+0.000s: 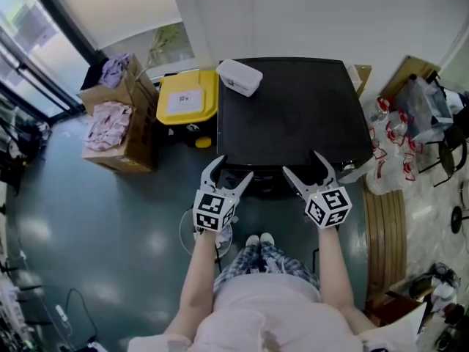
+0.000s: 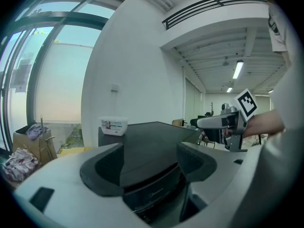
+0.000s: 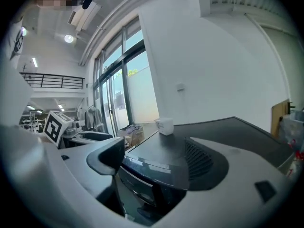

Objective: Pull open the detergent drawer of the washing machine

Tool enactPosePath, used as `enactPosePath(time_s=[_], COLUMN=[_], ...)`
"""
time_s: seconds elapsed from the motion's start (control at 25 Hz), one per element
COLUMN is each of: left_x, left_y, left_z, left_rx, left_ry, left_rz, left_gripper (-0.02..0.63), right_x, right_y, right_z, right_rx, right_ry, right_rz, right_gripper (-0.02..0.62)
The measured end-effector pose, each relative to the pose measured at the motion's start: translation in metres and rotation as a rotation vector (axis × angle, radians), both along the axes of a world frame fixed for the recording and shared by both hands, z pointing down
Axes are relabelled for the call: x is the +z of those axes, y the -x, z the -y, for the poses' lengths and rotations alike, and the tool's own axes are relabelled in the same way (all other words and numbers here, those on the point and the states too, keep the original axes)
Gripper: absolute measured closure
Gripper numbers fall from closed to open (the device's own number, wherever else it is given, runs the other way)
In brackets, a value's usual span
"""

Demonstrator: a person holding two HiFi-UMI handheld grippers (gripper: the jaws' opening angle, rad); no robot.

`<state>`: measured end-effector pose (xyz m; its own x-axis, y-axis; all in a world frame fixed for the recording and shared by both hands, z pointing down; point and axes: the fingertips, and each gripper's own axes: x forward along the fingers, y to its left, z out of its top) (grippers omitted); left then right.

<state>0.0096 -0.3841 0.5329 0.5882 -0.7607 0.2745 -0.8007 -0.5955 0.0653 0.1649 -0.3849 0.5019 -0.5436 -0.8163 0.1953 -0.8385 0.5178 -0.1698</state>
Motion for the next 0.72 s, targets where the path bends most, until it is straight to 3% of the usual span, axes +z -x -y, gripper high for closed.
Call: enactPosePath(time_s=[0.28,0.72], left_x=[0.021,0.057], left_y=[-0.008,-0.021], left_z=[0.005,0.003], left_rx=[0.124,0.360], left_ry=[0.086,0.239], left_rz=[0.143,0.391], left_gripper=[0.270,0.270], right_x=[0.012,0.047], right_y=[0.027,0.083], right_z=[0.008,0.003], right_rx=[-0.217,-0.628], right_ry=[0.065,0.133], right_rz=[-0.114,-0.429], right_gripper=[0.204,0.206])
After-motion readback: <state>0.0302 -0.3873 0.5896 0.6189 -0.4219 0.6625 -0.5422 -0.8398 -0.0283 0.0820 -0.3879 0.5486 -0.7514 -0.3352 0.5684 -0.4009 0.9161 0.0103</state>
